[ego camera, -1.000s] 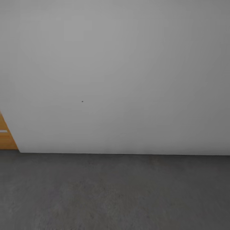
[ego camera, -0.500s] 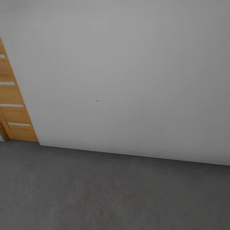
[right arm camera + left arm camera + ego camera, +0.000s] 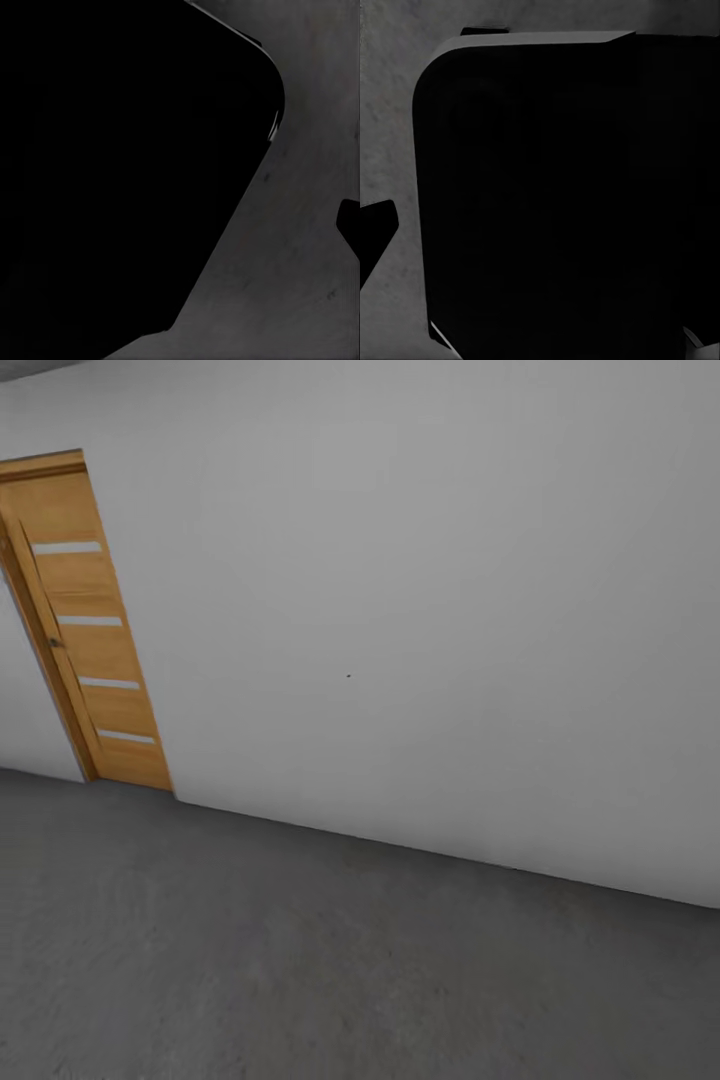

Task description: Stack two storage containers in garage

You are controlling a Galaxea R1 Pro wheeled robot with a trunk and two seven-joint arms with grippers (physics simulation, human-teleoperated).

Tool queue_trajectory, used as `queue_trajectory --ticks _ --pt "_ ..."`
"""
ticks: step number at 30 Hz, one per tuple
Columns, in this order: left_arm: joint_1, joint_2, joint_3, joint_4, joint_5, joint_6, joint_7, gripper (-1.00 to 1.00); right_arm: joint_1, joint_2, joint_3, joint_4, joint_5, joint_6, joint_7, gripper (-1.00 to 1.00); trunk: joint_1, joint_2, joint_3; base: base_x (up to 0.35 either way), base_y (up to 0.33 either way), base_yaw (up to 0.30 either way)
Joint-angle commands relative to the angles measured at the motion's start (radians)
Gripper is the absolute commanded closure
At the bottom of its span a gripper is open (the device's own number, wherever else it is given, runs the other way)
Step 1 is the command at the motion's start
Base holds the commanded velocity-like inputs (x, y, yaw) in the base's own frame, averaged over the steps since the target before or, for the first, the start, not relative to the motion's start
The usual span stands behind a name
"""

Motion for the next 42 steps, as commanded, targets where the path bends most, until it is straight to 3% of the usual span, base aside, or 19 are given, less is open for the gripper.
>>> queue_trajectory --ticks 1,12,16,25,42 --pt "0.000 0.000 0.001 0.000 0.002 -0.002 0.000 -1.00 0.000 0.000 0.006 0.001 -0.007 -0.004 0.000 -1.00 0.000 0.000 0.000 0.000 0.000 0.272" --pt "0.000 0.001 0.000 0.000 0.003 -0.002 0.000 -1.00 0.000 0.000 0.006 0.001 -0.007 -0.004 0.000 -1.00 0.000 0.000 0.008 0.053 0.000 0.270" --pt "0.000 0.002 0.000 0.000 0.005 0.000 0.000 -1.00 0.000 -0.001 0.006 0.001 -0.007 -0.005 0.000 -1.00 0.000 0.000 0.011 0.293 0.000 0.237" --pt "0.000 0.004 -0.002 0.000 0.060 0.001 -0.001 -1.00 0.000 0.000 0.006 0.001 -0.007 -0.003 0.000 -1.00 0.000 0.000 0.012 0.319 0.000 0.046" --pt "0.000 0.004 -0.002 0.001 0.064 0.001 -0.001 -1.00 0.000 -0.001 0.006 0.001 -0.007 -0.004 0.000 -1.00 0.000 0.000 0.012 0.322 0.000 0.254"
